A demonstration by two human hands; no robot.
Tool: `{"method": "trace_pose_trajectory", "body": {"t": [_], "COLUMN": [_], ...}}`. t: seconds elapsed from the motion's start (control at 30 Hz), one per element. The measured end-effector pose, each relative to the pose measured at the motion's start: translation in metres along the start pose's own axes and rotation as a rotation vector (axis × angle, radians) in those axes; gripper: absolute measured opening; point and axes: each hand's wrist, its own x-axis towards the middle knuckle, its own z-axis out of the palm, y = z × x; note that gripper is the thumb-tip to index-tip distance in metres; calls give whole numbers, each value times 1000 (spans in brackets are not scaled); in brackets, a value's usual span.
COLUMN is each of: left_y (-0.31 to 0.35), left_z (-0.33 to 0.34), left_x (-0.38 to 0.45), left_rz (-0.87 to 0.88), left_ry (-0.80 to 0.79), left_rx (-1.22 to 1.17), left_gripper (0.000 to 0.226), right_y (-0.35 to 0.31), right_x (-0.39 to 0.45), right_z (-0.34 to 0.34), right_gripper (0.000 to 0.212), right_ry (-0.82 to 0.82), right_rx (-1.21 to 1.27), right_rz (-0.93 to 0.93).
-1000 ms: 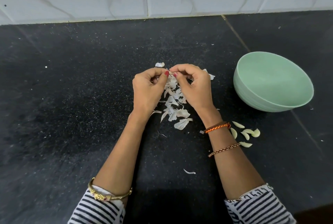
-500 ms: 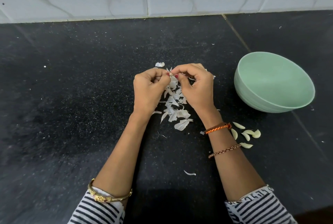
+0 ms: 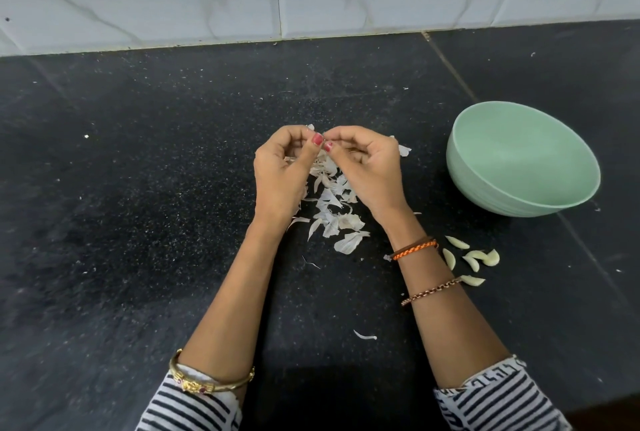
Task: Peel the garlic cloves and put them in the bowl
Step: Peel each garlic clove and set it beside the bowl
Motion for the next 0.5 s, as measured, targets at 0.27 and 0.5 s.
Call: {"method": "trace_pose_trajectory", "body": {"t": [0.27, 0.5], "left_y": [-6, -5], "left_z": [-7, -6], "left_x": [4, 4], "left_rz": [71, 81], "left_ry": [-23, -70], "left_rx": [6, 135], "left_gripper": [8, 5], "right_y": [-10, -10], "right_x": [-1, 0], "right_z": [-7, -11], "right_gripper": [11, 9], "right_ry": [-157, -184], "right_rx": [203, 251], "right_rz": [221, 309]}}
